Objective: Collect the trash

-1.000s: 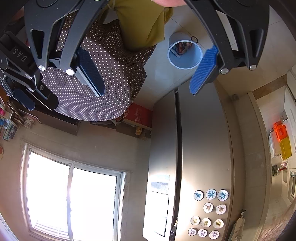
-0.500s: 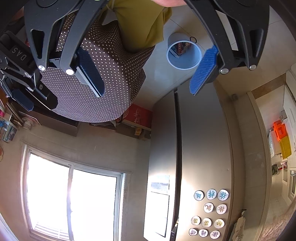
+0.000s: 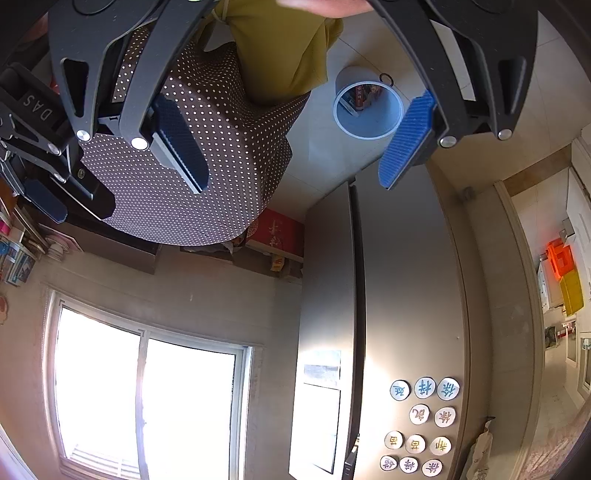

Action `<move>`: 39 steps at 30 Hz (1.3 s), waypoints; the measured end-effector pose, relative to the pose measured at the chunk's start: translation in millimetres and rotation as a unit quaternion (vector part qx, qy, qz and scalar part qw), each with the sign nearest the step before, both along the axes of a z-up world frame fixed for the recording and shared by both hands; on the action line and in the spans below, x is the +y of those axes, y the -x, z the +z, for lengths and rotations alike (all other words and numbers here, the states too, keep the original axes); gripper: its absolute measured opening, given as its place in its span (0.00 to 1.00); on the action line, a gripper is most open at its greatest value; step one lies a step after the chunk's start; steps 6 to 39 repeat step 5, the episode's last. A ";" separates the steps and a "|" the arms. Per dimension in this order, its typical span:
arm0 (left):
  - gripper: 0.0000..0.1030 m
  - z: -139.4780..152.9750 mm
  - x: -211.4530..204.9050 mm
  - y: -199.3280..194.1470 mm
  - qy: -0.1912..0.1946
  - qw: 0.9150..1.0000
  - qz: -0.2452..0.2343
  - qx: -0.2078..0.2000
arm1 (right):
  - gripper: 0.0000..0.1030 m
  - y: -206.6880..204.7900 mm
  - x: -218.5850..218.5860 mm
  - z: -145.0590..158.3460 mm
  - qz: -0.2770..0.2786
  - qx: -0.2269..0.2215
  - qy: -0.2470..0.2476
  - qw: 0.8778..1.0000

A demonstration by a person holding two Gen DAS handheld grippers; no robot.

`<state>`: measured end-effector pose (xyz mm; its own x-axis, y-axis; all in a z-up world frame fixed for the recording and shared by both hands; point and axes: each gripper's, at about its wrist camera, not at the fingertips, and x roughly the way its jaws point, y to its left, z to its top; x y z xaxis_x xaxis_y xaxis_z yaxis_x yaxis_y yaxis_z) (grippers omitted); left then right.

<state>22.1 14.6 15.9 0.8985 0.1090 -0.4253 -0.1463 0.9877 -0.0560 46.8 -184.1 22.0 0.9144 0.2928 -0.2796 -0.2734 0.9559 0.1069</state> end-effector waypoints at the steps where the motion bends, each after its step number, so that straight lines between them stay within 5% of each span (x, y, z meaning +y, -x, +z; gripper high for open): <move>1: 0.89 -0.2 -0.6 -0.9 -0.003 1.000 0.001 0.001 | 0.91 -0.6 0.2 -0.5 -0.001 0.001 0.001 1.000; 39: 0.91 -3.6 -3.1 -10.0 0.000 1.000 -0.003 0.010 | 0.91 -6.2 -4.1 -4.5 -0.006 0.009 -0.004 1.000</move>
